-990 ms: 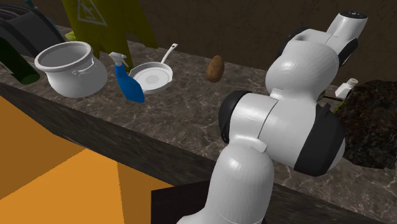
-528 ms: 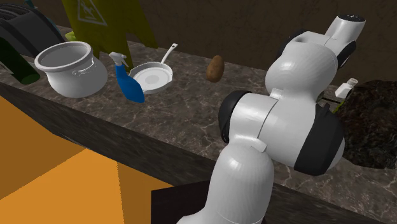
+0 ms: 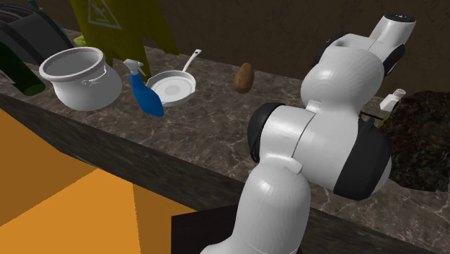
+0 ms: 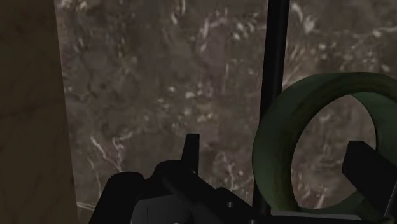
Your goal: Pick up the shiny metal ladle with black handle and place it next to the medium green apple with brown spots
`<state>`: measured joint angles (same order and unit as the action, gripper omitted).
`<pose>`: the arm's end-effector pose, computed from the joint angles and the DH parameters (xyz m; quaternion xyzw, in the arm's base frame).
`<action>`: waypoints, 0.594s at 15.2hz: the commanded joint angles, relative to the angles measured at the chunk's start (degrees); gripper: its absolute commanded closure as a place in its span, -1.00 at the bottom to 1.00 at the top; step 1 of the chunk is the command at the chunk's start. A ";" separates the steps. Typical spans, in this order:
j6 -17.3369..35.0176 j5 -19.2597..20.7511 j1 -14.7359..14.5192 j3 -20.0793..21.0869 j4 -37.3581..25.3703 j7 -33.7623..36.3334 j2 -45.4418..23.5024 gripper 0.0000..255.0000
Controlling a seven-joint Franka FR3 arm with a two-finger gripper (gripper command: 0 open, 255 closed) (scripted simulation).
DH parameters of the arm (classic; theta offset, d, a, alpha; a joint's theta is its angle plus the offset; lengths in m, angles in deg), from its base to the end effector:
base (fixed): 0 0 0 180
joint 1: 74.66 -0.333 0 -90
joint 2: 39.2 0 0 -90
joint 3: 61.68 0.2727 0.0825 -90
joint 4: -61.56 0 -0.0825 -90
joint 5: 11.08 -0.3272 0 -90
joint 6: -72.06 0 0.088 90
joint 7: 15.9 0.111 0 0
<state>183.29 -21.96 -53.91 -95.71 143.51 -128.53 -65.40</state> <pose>0.4152 -0.4600 0.4493 0.8711 0.4855 -0.0251 0.0687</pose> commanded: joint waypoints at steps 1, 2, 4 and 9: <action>-2.65 0.39 -0.02 -0.20 -2.16 0.29 0.59 -1.00; -4.37 0.62 -0.02 -0.31 -3.59 0.46 0.95 -1.00; -5.77 0.77 0.01 -0.38 -4.81 0.59 1.17 -1.00; -5.77 0.77 0.01 -0.38 -4.81 0.59 1.17 -1.00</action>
<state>177.55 -21.19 -53.90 -96.09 138.73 -127.94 -64.22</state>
